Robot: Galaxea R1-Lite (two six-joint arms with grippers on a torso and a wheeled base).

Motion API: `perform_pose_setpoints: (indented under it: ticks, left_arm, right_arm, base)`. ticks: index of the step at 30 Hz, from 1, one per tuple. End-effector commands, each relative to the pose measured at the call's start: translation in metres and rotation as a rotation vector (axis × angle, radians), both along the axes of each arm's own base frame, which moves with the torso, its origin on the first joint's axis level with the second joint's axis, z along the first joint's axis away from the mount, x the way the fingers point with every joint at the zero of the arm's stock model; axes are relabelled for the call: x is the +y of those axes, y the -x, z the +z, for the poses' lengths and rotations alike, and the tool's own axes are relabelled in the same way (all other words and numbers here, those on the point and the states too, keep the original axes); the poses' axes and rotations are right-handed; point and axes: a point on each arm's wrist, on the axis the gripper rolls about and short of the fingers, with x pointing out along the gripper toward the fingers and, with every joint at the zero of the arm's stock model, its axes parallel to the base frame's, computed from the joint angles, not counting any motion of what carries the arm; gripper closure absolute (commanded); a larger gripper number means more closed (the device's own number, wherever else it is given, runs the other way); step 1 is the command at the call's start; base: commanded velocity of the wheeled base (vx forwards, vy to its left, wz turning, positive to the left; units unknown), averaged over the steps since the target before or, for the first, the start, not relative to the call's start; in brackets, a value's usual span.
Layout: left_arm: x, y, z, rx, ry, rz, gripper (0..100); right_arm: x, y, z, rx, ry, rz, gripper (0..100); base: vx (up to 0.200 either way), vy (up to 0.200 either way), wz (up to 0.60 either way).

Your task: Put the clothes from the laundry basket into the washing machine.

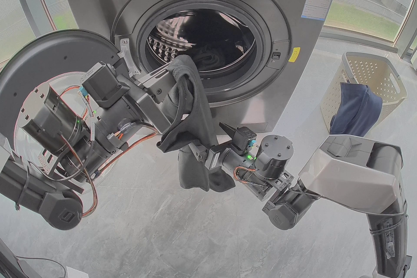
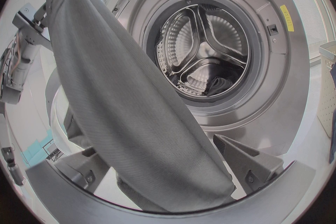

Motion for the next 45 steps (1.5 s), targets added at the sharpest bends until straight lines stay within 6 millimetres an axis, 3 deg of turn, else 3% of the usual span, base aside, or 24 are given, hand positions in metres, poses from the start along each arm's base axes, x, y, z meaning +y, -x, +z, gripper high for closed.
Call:
perform_pose_setpoints:
  ticks: [1, 9, 18, 19, 23, 28, 33, 39, 40, 45]
  left_arm:
    - [-0.002, 0.002, 0.000, -0.001, 0.000, -0.009, 100]
    - [-0.002, 0.002, 0.000, 0.000, -0.001, -0.010, 100]
    - [0.000, 0.001, 0.002, -0.004, 0.007, 0.000, 100]
    - [0.000, 0.000, 0.002, -0.003, 0.006, 0.002, 100]
    - [0.008, -0.006, -0.003, 0.016, -0.002, 0.036, 100]
    - [0.029, -0.028, -0.015, 0.052, -0.020, 0.146, 100]
    - [0.044, -0.043, -0.037, 0.111, -0.064, 0.216, 100]
    - [0.042, -0.048, -0.062, 0.183, -0.117, 0.219, 100]
    - [0.042, -0.052, -0.074, 0.208, -0.150, 0.223, 100]
    - [0.039, -0.056, -0.095, 0.253, -0.202, 0.220, 100]
  right_arm:
    - [0.002, -0.017, -0.021, 0.000, 0.015, -0.010, 0]
    - [0.009, -0.029, -0.035, -0.022, 0.030, -0.007, 0]
    - [0.006, -0.033, -0.034, -0.027, 0.024, -0.026, 0]
    - [0.005, -0.033, -0.033, -0.028, 0.023, -0.029, 100]
    - [-0.009, -0.042, -0.026, -0.045, 0.010, -0.063, 100]
    - [-0.041, -0.054, 0.008, -0.096, -0.027, -0.131, 100]
    - [-0.063, -0.050, 0.030, -0.112, -0.035, -0.164, 100]
    - [-0.062, -0.040, 0.055, -0.151, -0.069, -0.153, 100]
    - [-0.059, -0.036, 0.063, -0.164, -0.082, -0.143, 100]
    - [-0.048, -0.021, 0.078, -0.185, -0.106, -0.109, 100]
  base:
    - [0.000, 0.000, 0.00]
    - [0.000, 0.000, 0.00]
    - [0.000, 0.000, 0.00]
    - [0.000, 0.000, 0.00]
    - [0.000, 0.000, 0.00]
    - [0.000, 0.000, 0.00]
    - [0.000, 0.000, 0.00]
    - [0.000, 0.000, 0.00]
    - [0.000, 0.000, 0.00]
    - [0.000, 0.000, 0.00]
